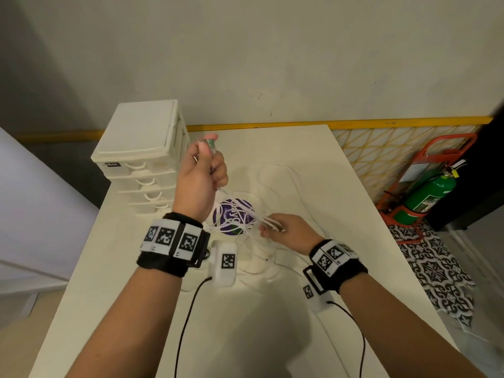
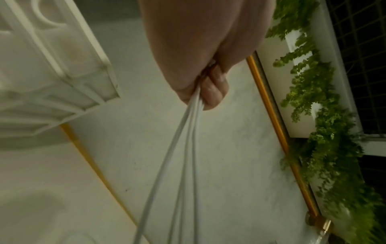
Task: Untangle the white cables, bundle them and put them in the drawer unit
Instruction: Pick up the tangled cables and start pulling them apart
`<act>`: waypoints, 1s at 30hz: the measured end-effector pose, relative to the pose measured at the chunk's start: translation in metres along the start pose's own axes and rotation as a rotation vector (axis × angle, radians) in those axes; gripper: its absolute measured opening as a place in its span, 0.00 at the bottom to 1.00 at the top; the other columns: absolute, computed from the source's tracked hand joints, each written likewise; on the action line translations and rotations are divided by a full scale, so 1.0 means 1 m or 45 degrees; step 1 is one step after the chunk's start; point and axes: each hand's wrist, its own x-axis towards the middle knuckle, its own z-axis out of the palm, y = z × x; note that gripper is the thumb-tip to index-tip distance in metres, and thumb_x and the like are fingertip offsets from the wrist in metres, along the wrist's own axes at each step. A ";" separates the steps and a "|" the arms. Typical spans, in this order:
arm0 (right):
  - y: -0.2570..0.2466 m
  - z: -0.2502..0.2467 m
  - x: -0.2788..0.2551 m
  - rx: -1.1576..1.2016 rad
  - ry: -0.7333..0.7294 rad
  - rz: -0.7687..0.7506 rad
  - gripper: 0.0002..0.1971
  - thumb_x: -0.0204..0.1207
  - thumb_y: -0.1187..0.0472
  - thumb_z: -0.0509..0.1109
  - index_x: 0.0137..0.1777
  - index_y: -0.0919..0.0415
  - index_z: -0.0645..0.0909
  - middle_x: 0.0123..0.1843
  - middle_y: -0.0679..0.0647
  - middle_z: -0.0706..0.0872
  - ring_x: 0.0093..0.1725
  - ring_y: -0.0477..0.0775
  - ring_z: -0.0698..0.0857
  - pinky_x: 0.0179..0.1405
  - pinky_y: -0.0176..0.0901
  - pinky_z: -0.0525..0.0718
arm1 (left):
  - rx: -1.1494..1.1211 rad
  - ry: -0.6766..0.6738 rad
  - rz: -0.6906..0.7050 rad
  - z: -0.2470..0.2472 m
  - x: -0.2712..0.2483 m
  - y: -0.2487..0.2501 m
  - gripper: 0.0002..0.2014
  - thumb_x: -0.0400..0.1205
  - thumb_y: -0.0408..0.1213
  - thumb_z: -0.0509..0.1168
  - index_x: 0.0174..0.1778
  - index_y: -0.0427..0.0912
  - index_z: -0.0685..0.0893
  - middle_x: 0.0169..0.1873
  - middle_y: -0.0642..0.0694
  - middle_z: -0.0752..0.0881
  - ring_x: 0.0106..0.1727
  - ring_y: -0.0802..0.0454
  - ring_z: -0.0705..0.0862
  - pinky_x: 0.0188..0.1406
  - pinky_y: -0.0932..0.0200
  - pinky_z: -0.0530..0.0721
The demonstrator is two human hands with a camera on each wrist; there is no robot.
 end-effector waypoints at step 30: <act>0.020 -0.051 -0.016 -0.147 0.370 0.029 0.23 0.83 0.63 0.60 0.76 0.49 0.68 0.64 0.52 0.81 0.63 0.45 0.78 0.68 0.36 0.71 | 0.284 0.357 0.158 -0.051 0.007 0.021 0.11 0.90 0.39 0.47 0.54 0.45 0.75 0.28 0.50 0.67 0.25 0.57 0.64 0.23 0.64 0.63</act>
